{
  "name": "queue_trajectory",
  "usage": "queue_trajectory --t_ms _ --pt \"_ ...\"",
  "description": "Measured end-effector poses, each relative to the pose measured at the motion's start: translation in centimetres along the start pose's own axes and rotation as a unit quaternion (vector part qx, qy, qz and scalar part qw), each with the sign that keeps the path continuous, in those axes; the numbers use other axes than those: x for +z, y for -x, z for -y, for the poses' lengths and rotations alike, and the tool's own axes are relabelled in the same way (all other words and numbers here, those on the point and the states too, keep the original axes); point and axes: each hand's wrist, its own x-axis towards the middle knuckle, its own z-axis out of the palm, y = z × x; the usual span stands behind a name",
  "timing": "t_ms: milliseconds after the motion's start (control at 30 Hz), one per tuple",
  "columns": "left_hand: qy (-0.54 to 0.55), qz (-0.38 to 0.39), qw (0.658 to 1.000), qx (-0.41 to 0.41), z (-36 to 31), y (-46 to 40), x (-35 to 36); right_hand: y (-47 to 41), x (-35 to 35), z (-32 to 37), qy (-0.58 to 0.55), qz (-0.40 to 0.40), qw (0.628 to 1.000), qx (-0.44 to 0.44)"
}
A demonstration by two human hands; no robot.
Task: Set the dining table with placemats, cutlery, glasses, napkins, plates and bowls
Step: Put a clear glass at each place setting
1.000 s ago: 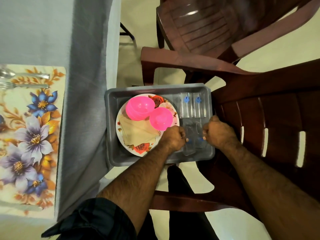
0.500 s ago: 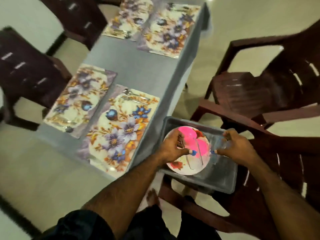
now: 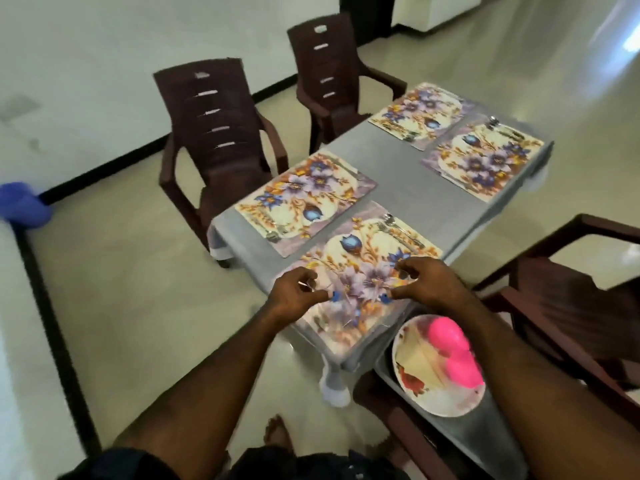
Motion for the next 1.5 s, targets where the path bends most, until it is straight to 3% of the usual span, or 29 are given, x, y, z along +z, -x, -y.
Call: queue_trajectory --t_ms 233,433,733,1000,1500 --pt "0.006 -0.062 0.996 -0.062 5.5 1.2 -13.1 -2.6 7.4 12.1 0.049 0.021 0.998 -0.021" --pt "0.012 -0.060 0.996 -0.071 5.6 -0.8 -15.3 -6.0 5.7 14.6 0.151 0.047 0.987 -0.032" --pt "0.013 -0.022 0.999 -0.048 1.2 -8.8 -10.8 -16.1 -0.6 11.6 0.309 0.043 0.948 -0.056" --pt "0.012 -0.049 0.998 -0.046 -3.0 -16.7 -7.5 -25.7 -7.2 7.0 0.404 -0.023 0.909 -0.100" --pt "0.017 -0.061 0.995 -0.078 -5.6 -21.2 -4.2 -31.7 -6.7 2.0 0.446 0.006 0.882 -0.153"
